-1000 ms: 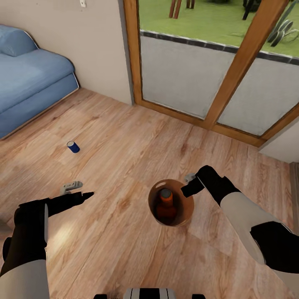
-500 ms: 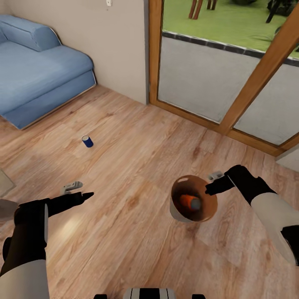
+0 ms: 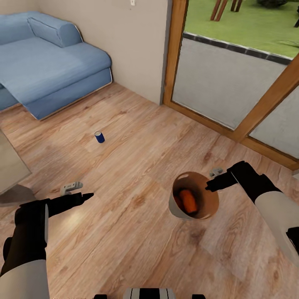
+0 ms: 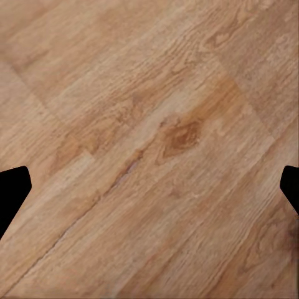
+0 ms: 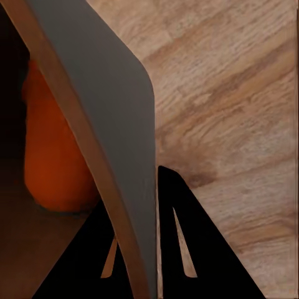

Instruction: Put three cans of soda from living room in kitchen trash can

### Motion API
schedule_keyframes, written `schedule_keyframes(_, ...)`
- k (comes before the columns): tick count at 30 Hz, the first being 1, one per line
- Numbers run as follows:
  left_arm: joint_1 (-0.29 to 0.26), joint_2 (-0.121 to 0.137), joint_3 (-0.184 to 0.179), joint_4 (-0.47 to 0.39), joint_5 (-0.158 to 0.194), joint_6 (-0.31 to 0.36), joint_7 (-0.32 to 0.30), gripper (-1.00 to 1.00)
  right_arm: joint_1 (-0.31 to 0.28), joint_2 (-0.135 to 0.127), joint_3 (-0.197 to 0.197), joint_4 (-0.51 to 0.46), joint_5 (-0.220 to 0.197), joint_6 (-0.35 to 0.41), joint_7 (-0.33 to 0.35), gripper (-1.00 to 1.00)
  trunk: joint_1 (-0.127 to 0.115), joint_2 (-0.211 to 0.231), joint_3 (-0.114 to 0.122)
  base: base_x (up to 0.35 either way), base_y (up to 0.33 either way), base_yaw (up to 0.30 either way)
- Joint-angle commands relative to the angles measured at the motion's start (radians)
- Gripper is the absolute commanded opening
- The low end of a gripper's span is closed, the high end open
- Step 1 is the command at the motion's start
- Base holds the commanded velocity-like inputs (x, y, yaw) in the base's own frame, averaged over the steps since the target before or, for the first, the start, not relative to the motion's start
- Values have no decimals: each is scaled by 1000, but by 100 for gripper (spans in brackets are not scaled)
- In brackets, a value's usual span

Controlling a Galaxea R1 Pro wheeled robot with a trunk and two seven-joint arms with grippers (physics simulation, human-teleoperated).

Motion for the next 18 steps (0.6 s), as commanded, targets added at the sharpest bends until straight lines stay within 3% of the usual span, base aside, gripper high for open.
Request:
schedule_keyframes(1, 0, 0, 0, 0, 0, 0, 0, 100, 0, 1, 1, -5, -11, 10, 5, -100, 0, 0, 0, 118, -295, 250)
schedule_keyframes(8, 0, 0, 0, 2, -1, 0, 0, 100, 2, 5, 2, -14, -9, 13, 3, -100, 0, 0, 0, 184, -282, 181)
schedule_keyframes(18, 0, 1, 0, 4, 1, -1, -1, 100, 4, 8, 1, -15, -8, 10, -6, -100, 0, 0, 0, 266, -197, 16)
